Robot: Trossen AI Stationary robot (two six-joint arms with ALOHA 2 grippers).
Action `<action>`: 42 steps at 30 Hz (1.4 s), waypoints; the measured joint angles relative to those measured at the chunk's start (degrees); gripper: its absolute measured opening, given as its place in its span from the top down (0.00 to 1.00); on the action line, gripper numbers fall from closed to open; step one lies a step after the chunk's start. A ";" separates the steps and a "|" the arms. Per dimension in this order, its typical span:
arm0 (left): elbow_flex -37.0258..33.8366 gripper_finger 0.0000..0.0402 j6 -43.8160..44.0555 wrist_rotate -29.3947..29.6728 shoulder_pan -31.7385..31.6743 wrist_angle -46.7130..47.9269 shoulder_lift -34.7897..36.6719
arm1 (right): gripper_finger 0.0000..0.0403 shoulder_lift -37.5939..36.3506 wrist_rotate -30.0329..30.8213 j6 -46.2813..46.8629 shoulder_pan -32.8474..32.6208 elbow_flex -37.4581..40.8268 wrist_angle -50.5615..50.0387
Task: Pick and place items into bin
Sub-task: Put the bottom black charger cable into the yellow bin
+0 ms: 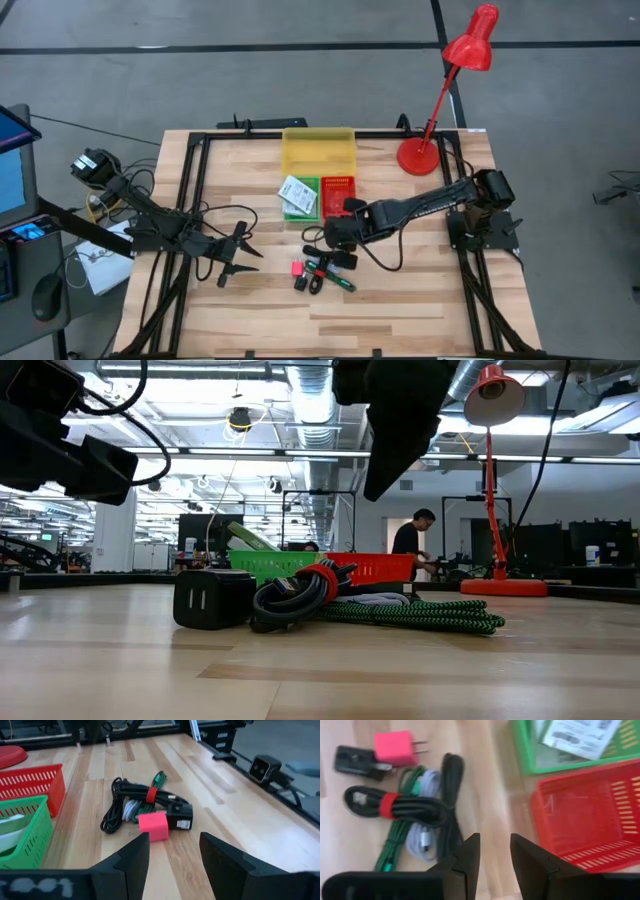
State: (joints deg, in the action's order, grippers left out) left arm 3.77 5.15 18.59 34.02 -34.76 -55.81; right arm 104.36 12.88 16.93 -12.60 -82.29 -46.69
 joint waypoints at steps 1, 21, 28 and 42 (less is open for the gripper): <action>0.00 0.58 0.00 0.00 0.00 0.66 0.00 | 0.75 0.00 0.02 0.00 -0.39 0.13 0.16; 0.00 0.58 1.73 0.00 0.02 1.88 0.00 | 0.75 0.04 -2.88 5.33 -3.22 12.26 16.42; 0.00 0.58 1.73 0.00 0.01 1.86 0.00 | 0.75 0.04 -2.66 1.40 -3.95 12.67 17.66; 0.00 0.58 1.75 0.61 0.01 1.83 0.00 | 0.75 0.04 -2.72 -17.91 -4.63 12.67 20.71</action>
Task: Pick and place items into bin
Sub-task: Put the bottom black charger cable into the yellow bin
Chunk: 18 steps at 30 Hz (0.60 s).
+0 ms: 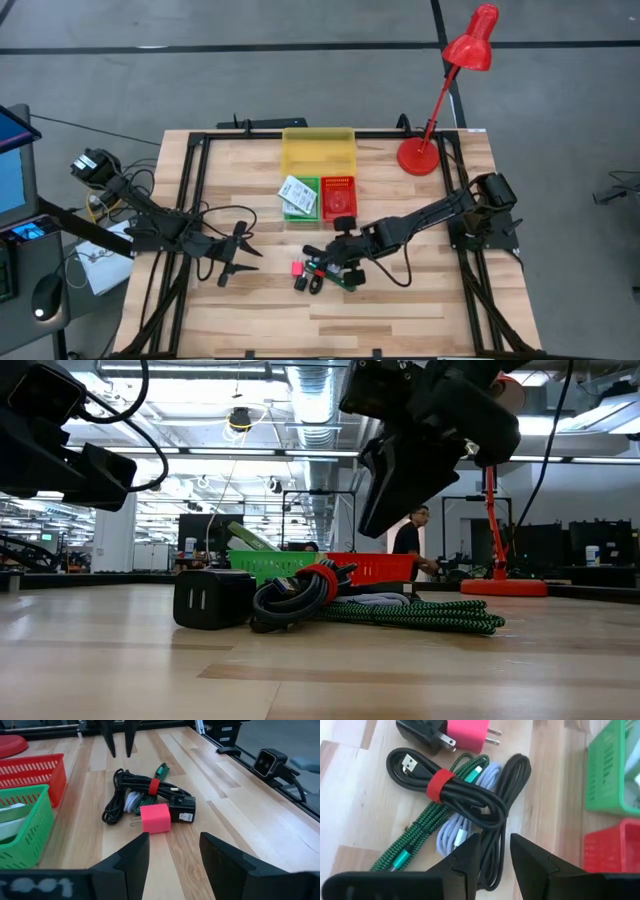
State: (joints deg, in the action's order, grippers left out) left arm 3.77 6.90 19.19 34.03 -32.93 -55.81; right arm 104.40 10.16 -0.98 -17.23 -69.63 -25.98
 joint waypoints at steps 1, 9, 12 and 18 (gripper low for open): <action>0.00 0.58 0.00 0.34 0.00 0.00 0.00 | 0.75 0.00 0.01 -1.01 0.00 0.00 0.40; 0.00 0.58 0.02 1.03 0.02 0.00 0.00 | 0.75 -0.02 0.04 -0.33 0.00 0.00 2.77; 0.00 0.58 0.02 1.06 0.02 0.00 0.00 | 0.75 -0.02 -0.43 2.66 0.02 0.00 2.52; 0.00 0.58 0.03 1.06 0.01 -0.01 0.00 | 0.75 -0.03 -3.91 2.00 -0.02 0.00 3.65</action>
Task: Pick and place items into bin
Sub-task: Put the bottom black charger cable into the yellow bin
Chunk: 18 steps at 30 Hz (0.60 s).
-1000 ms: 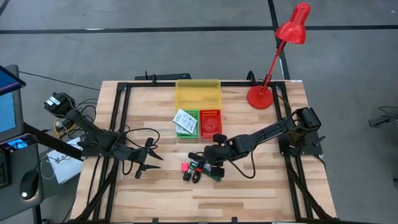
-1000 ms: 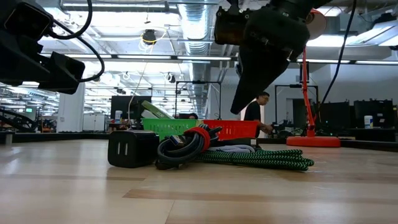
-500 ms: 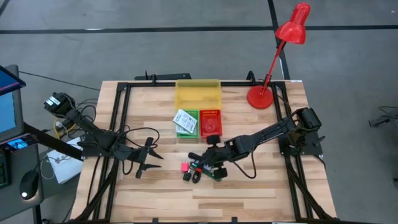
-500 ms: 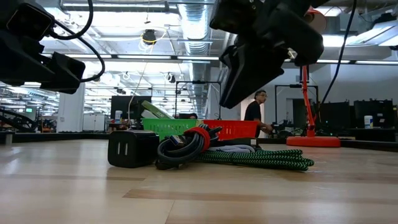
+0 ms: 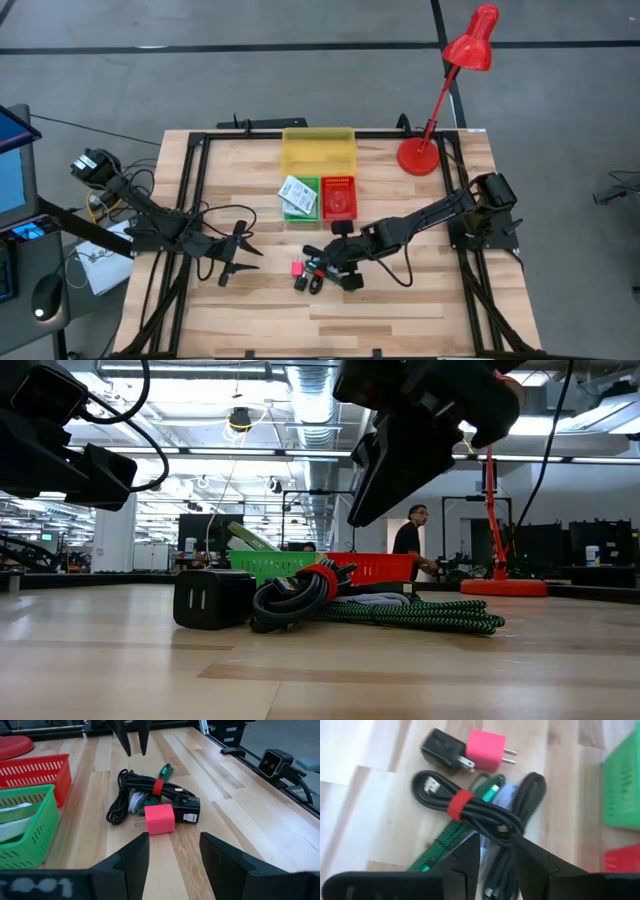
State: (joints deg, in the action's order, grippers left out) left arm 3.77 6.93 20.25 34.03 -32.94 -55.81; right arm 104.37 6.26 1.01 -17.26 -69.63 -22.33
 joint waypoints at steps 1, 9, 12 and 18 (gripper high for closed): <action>0.00 0.58 -0.01 0.00 0.00 0.00 0.00 | 0.75 -0.01 -0.30 -0.54 0.00 0.00 0.47; 0.00 0.58 0.01 0.02 -0.01 -0.61 0.00 | 0.75 -0.01 -0.40 -12.70 -0.79 0.00 2.34; 0.00 0.58 0.01 0.02 -0.01 -0.60 0.00 | 0.75 -0.01 -0.40 -13.99 -0.72 0.00 2.32; 0.00 0.58 0.01 0.02 0.00 -1.11 0.00 | 0.75 -0.01 -0.34 -18.50 -0.61 0.00 2.32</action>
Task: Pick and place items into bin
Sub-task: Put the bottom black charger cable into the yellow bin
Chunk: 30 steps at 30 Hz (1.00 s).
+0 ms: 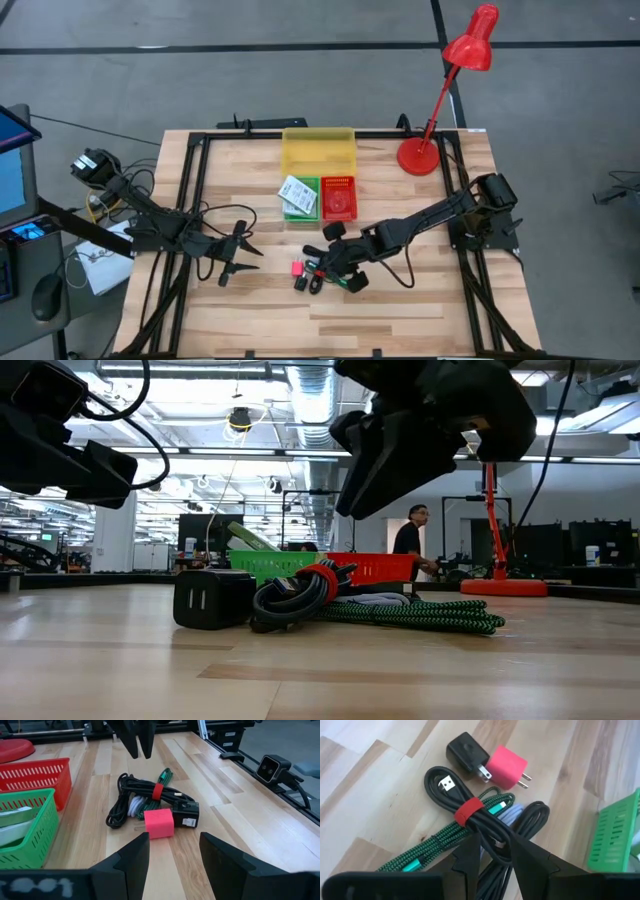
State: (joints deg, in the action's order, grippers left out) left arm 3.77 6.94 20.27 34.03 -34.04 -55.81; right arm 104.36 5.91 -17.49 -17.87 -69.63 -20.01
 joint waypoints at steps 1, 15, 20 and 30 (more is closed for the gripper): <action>0.00 0.58 0.00 0.00 -0.01 0.00 0.00 | 0.75 0.00 0.00 -0.53 0.00 0.00 0.00; 0.00 0.58 0.94 0.02 -0.01 -0.63 0.00 | 0.75 0.24 0.12 -3.45 1.50 -0.02 1.56; 0.00 0.58 0.94 0.02 0.01 -0.89 -0.02 | 0.75 6.08 -0.04 -3.57 1.64 -3.09 0.09; 0.04 0.58 0.94 -0.33 -0.01 -2.62 -0.17 | 0.75 15.62 0.36 -4.03 1.62 -14.84 -10.17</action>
State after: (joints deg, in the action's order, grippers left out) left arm 3.81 7.88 19.94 34.02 -36.66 -55.98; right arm 119.98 6.27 -21.52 -16.25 -84.46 -30.18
